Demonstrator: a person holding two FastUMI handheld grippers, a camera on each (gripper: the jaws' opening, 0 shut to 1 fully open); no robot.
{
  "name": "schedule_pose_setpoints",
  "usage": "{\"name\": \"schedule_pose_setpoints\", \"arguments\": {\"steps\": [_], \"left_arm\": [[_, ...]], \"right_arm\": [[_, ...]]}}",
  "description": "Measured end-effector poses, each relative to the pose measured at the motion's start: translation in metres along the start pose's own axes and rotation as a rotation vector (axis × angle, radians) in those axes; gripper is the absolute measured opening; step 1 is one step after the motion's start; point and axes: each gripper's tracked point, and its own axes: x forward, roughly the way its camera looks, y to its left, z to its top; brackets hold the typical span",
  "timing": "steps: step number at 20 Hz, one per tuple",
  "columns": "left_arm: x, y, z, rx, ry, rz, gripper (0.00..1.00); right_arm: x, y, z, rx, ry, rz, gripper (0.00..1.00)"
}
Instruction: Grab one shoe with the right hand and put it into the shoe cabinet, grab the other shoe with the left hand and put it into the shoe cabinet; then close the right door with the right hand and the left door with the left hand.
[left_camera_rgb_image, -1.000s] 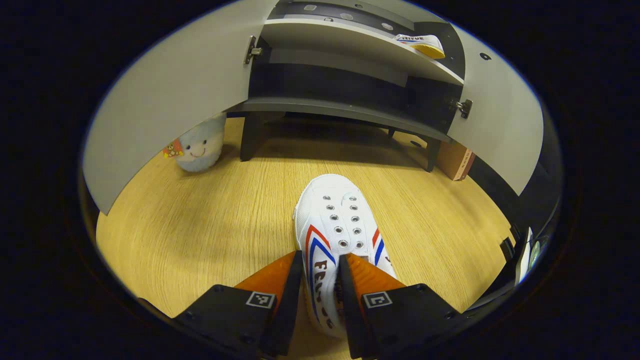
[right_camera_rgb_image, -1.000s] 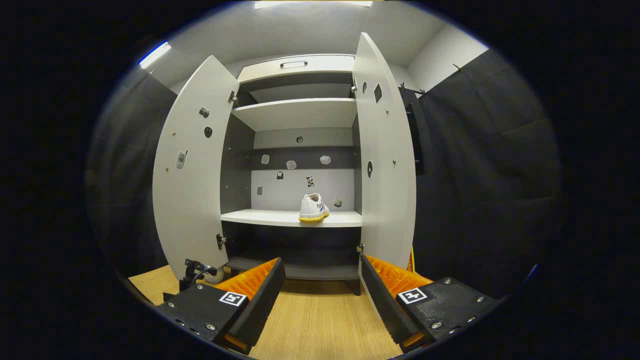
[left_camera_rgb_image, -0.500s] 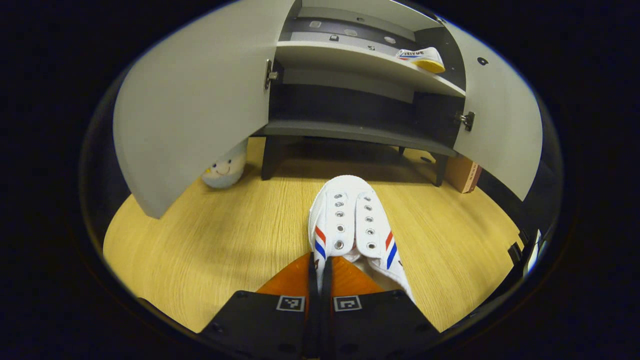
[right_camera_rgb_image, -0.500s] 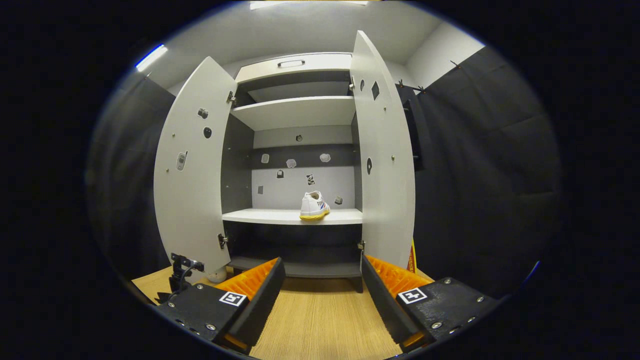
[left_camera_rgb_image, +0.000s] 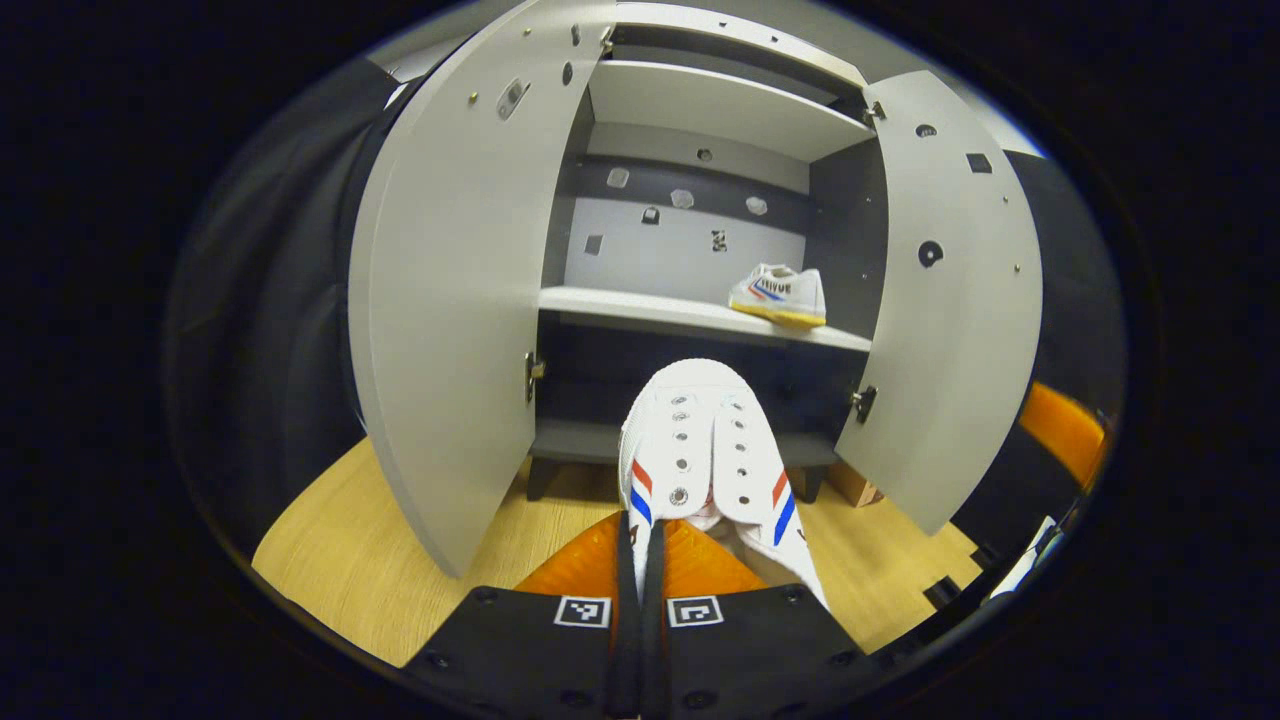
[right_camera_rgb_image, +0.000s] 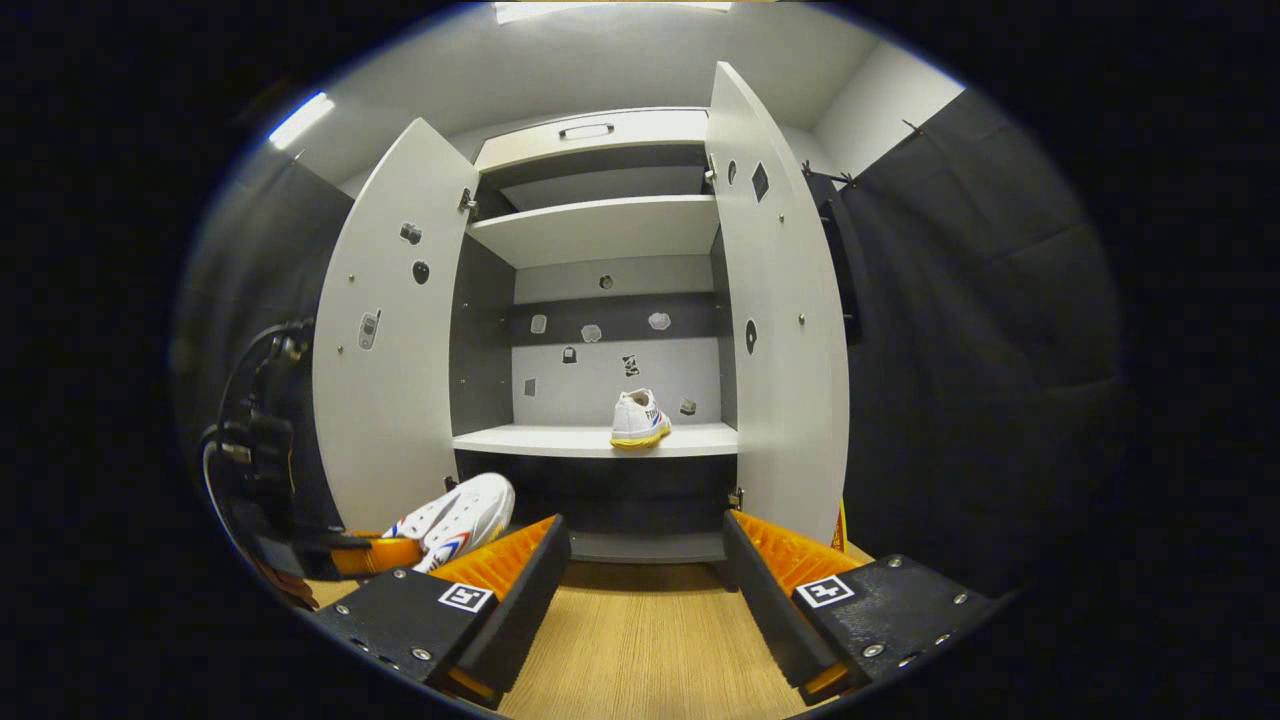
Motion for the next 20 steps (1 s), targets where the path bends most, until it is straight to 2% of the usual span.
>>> {"name": "schedule_pose_setpoints", "arguments": {"steps": [3,8,9,11,14,16,20], "left_arm": [[0.007,0.001,-0.008,-0.048,-0.047,-0.031,0.06],[0.002,-0.002,-0.008,-0.019,-0.088,0.007,0.06],[0.004,-0.004,-0.01,-0.024,-0.078,0.01,0.06],[0.003,-0.001,-0.01,-0.048,-0.038,0.011,0.07],[-0.002,0.002,-0.002,0.009,0.018,0.045,0.06],[-0.002,0.0,-0.005,-0.024,0.091,0.047,0.07],[-0.005,0.011,-0.016,0.006,0.218,0.127,0.07]], "right_arm": [[-0.002,0.0,0.005,0.003,-0.015,0.003,0.94],[-0.011,-0.008,0.014,-0.006,-0.037,-0.019,0.94],[-0.013,-0.009,0.013,-0.005,-0.036,-0.023,0.98],[-0.015,-0.012,0.013,-0.005,-0.034,-0.033,0.94],[-0.018,-0.014,0.011,-0.014,-0.03,-0.044,0.94],[-0.019,-0.017,0.012,-0.014,-0.032,-0.055,0.94],[-0.02,-0.023,0.012,-0.019,-0.038,-0.077,0.94]]}}
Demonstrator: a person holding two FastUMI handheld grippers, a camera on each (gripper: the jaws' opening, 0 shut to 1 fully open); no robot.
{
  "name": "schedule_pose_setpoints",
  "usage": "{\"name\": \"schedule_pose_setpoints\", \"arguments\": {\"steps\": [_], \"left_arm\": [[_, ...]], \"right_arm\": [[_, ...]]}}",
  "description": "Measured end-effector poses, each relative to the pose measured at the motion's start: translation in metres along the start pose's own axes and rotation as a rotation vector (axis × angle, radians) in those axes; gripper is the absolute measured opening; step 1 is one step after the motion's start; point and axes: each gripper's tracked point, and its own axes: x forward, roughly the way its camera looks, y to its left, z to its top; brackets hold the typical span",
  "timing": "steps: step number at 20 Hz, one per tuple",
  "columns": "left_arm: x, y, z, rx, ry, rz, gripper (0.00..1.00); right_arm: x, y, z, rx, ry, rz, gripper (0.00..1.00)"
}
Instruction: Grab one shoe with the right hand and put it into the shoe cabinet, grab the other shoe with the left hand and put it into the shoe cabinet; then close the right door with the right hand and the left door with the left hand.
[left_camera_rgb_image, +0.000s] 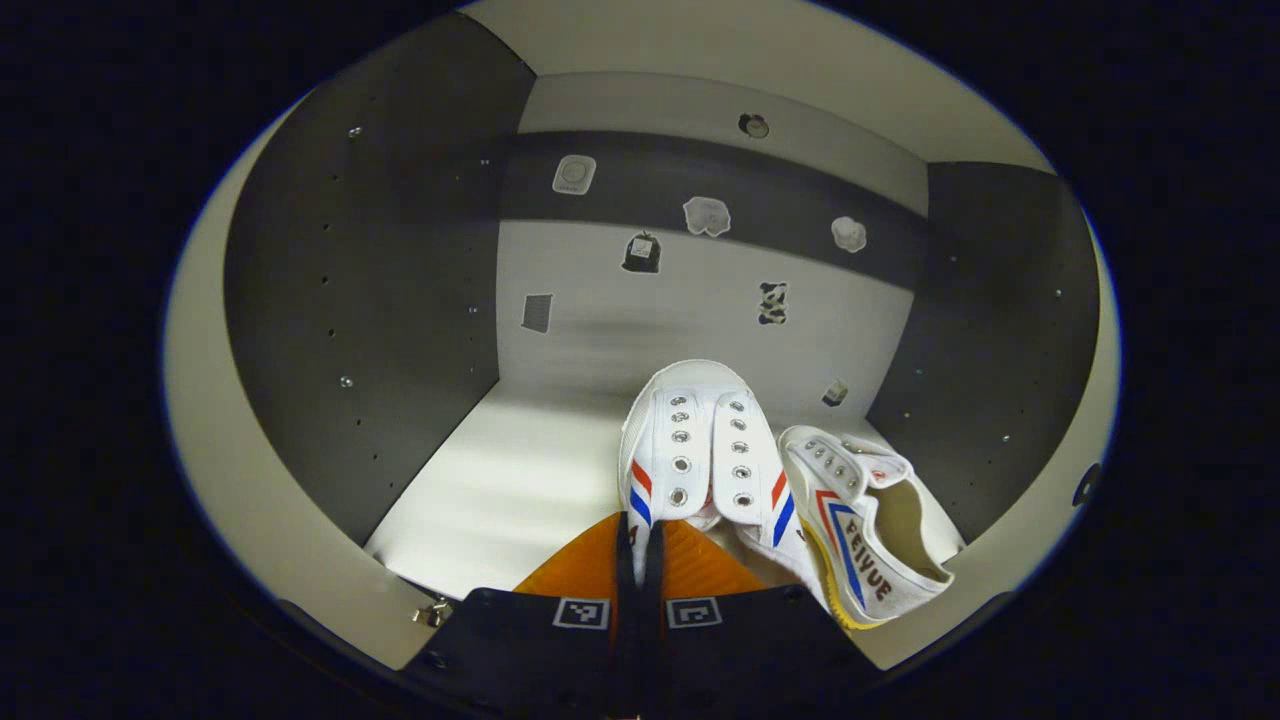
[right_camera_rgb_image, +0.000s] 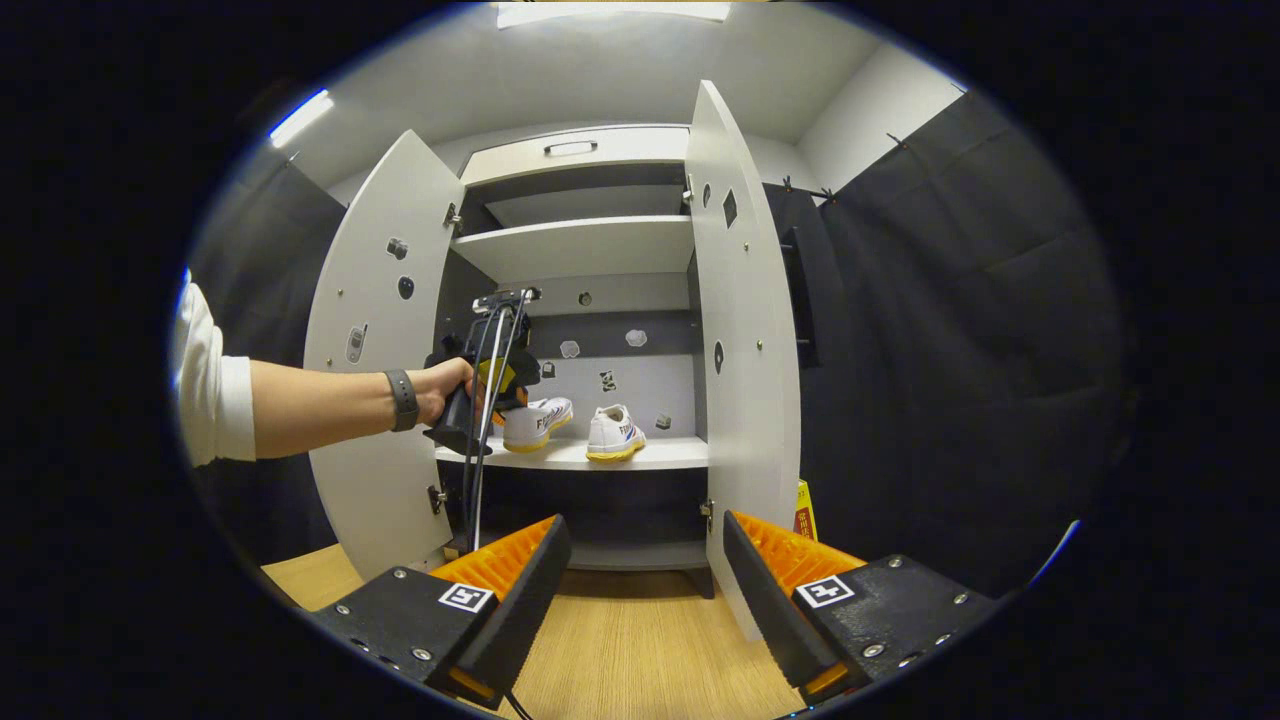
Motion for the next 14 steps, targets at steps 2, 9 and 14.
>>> {"name": "schedule_pose_setpoints", "arguments": {"steps": [2,9,14], "left_arm": [[0.005,-0.003,-0.004,-0.016,0.039,-0.003,0.07],[0.019,-0.003,-0.013,0.006,0.107,0.012,0.07],[0.012,-0.003,-0.006,0.029,0.088,0.013,0.22]], "right_arm": [[0.001,-0.003,-0.002,-0.005,0.001,-0.01,0.94],[0.008,-0.01,-0.008,0.009,0.01,-0.025,0.94],[0.014,-0.007,-0.009,0.009,0.009,-0.01,0.94]]}}
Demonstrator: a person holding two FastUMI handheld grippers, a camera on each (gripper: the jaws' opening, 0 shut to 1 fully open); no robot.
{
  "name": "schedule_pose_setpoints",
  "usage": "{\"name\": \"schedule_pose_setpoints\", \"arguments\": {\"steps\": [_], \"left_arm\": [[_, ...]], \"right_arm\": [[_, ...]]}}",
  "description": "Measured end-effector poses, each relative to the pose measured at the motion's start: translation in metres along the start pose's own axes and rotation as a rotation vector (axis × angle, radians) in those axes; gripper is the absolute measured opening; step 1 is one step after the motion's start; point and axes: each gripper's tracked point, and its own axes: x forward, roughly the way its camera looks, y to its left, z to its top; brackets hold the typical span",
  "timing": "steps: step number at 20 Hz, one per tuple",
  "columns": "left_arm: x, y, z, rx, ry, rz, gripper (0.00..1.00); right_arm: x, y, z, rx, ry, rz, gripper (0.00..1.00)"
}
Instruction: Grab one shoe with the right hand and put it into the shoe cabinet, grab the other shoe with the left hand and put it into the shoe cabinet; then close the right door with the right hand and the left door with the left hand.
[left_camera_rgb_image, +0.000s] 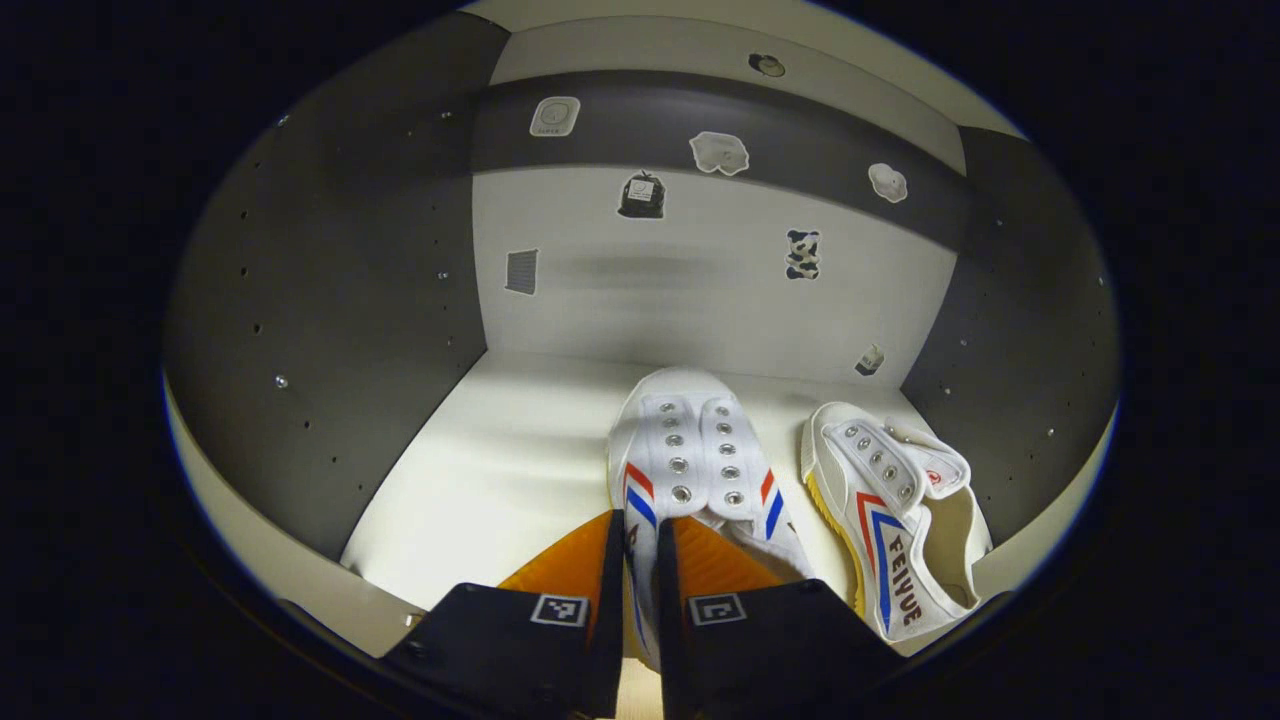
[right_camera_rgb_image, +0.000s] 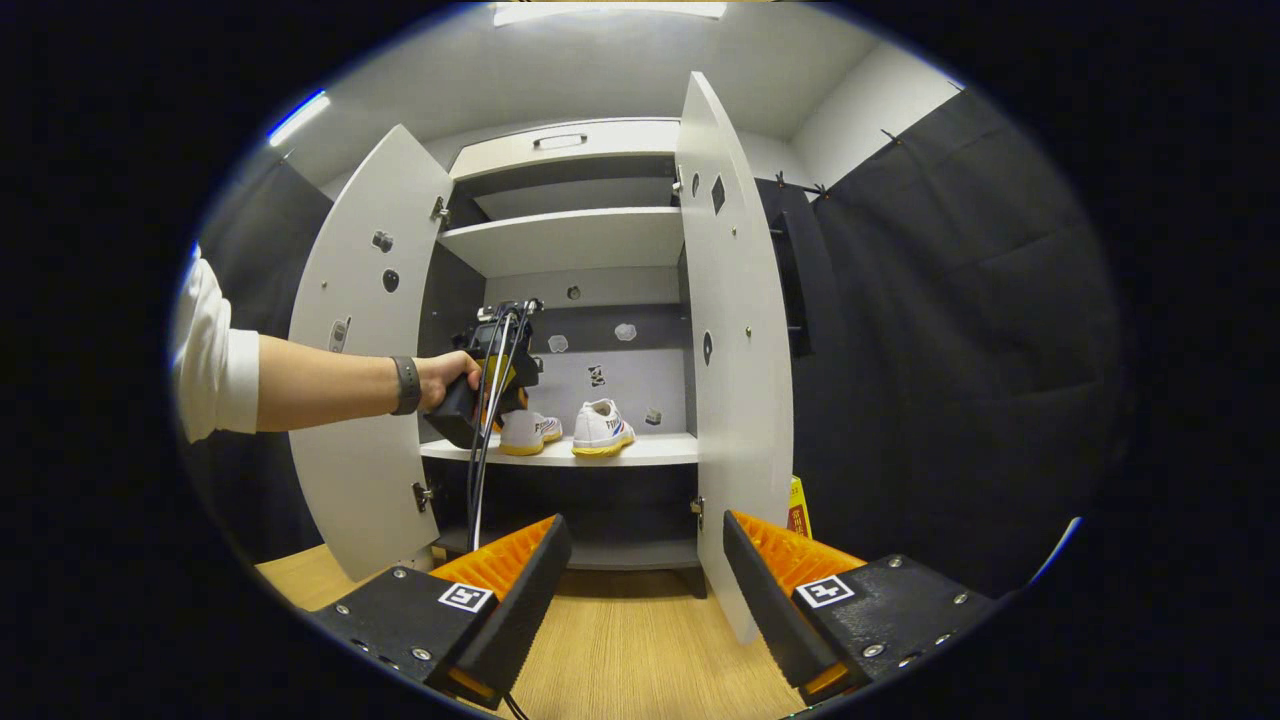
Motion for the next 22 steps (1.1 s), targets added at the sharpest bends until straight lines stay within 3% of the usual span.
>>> {"name": "schedule_pose_setpoints", "arguments": {"steps": [3,6,10,11,15,19,22], "left_arm": [[-0.02,-0.008,0.014,0.075,-0.045,-0.005,0.33],[-0.05,-0.008,0.04,0.158,-0.15,0.0,0.31],[-0.107,-0.013,0.044,0.129,-0.247,-0.086,0.36],[-0.121,-0.013,0.044,0.127,-0.277,-0.102,0.47],[-0.179,-0.005,0.025,0.122,-0.387,-0.146,0.6],[-0.233,0.014,0.007,0.071,-0.488,-0.154,0.77],[-0.269,0.029,-0.007,0.036,-0.57,-0.138,0.8]], "right_arm": [[0.002,0.001,0.001,0.007,-0.003,0.005,0.94],[0.002,0.003,0.001,0.027,-0.002,0.012,0.94],[0.004,0.002,0.003,0.033,-0.006,0.017,0.94],[0.005,0.003,0.004,0.041,-0.007,0.023,0.94],[0.008,0.004,0.009,0.047,-0.008,0.039,0.94],[0.008,0.003,0.017,0.03,-0.022,0.045,0.98],[0.004,0.005,0.021,0.025,-0.027,0.051,0.94]]}}
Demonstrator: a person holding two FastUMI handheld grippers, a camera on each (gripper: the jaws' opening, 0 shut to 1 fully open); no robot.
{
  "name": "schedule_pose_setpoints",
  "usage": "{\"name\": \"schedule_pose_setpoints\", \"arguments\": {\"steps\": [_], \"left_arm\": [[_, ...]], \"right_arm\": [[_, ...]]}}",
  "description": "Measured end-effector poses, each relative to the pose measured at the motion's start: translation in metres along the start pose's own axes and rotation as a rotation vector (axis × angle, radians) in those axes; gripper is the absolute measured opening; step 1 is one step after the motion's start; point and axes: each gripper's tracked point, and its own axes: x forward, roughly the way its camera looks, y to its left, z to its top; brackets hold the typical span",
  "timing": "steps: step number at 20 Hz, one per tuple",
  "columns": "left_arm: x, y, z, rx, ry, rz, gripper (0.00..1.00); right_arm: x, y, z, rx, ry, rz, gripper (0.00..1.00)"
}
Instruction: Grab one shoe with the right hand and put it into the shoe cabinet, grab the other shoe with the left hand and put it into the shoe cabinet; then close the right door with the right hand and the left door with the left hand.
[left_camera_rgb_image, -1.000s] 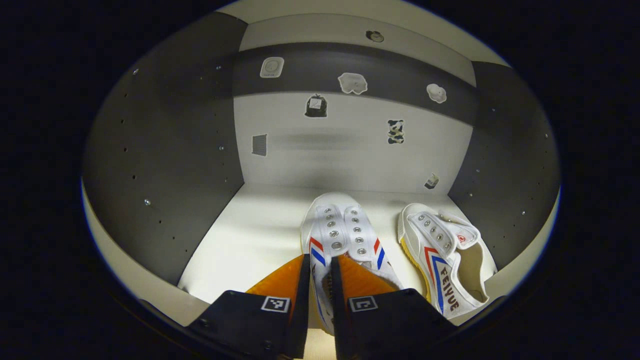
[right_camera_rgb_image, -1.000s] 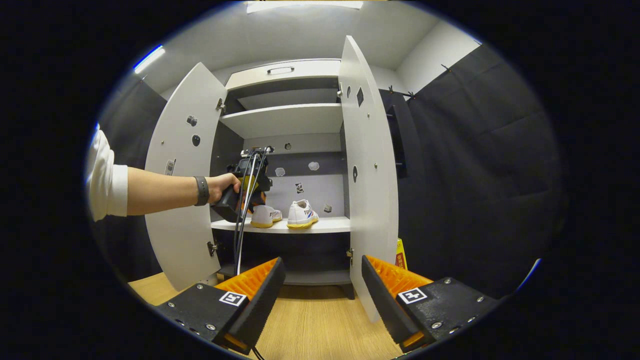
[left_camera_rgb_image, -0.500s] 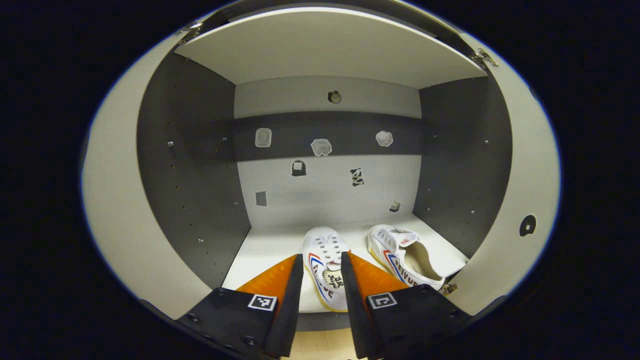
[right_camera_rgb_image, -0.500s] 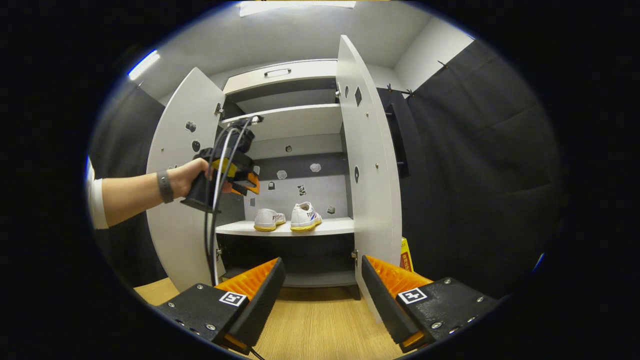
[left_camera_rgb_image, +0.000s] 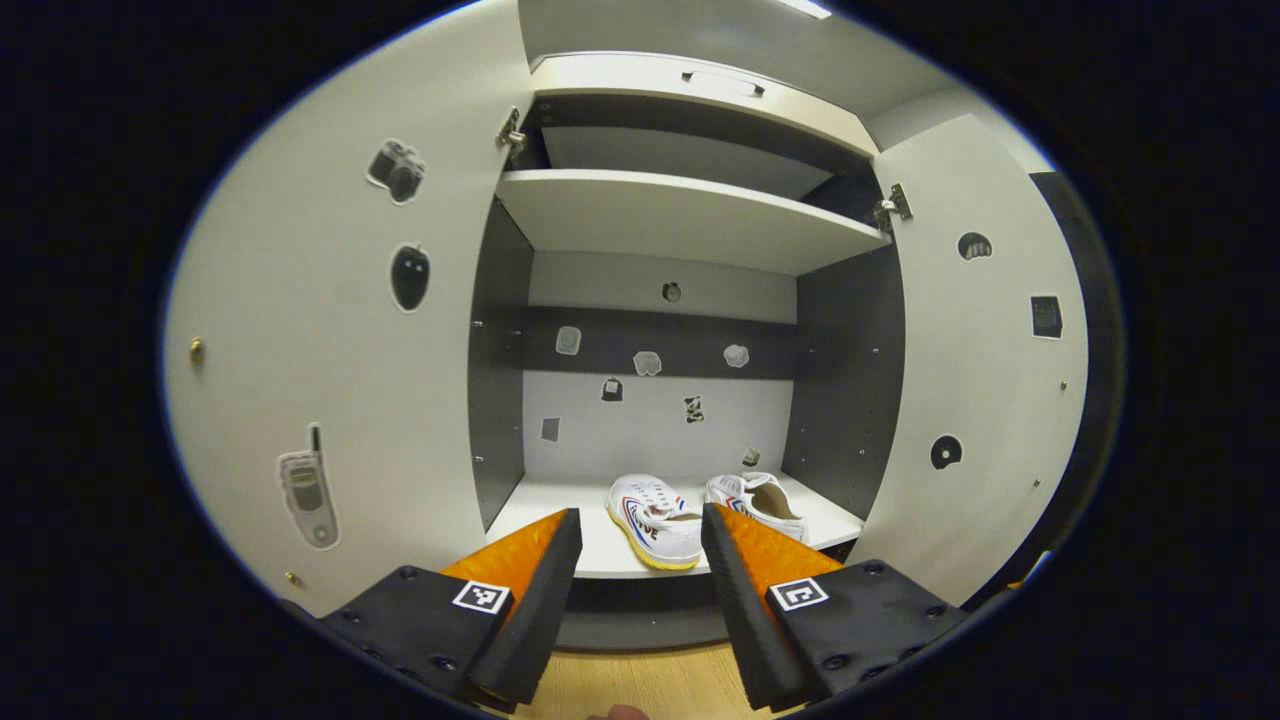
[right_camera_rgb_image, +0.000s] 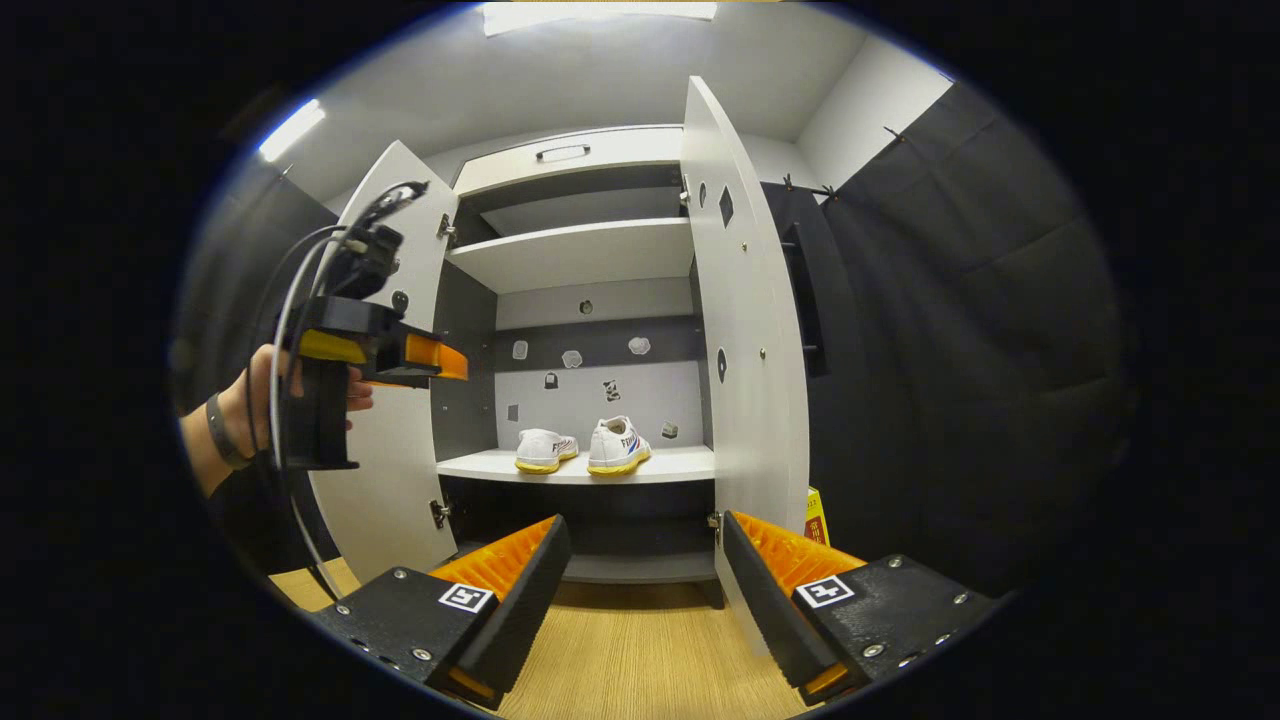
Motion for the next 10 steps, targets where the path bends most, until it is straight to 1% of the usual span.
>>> {"name": "schedule_pose_setpoints", "arguments": {"steps": [2,3,4,6,7,8,9,10], "left_arm": [[-0.028,0.005,-0.001,-0.002,-0.04,0.015,0.87],[-0.042,0.007,-0.005,-0.007,-0.057,0.025,0.87],[-0.056,0.008,-0.011,-0.007,-0.07,0.032,0.92],[-0.08,0.013,-0.028,-0.012,-0.081,0.058,0.93],[-0.091,0.016,-0.04,-0.023,-0.073,0.074,0.9],[-0.103,0.018,-0.053,-0.042,-0.063,0.087,0.94],[-0.112,0.02,-0.066,-0.06,-0.059,0.096,0.95],[-0.12,0.022,-0.076,-0.066,-0.066,0.106,0.92]], "right_arm": [[-0.002,0.001,0.002,-0.009,-0.005,0.004,0.94],[-0.003,0.001,0.003,-0.013,-0.009,0.004,0.94],[-0.005,0.001,0.003,-0.016,-0.013,0.004,0.94],[-0.007,0.002,0.001,-0.011,-0.009,0.005,0.94],[-0.008,0.004,0.0,-0.007,-0.005,0.01,0.94],[-0.009,0.005,-0.002,-0.004,-0.001,0.013,0.94],[-0.01,0.006,-0.002,-0.003,0.001,0.016,0.94],[-0.011,0.008,-0.003,-0.002,0.002,0.017,0.94]]}}
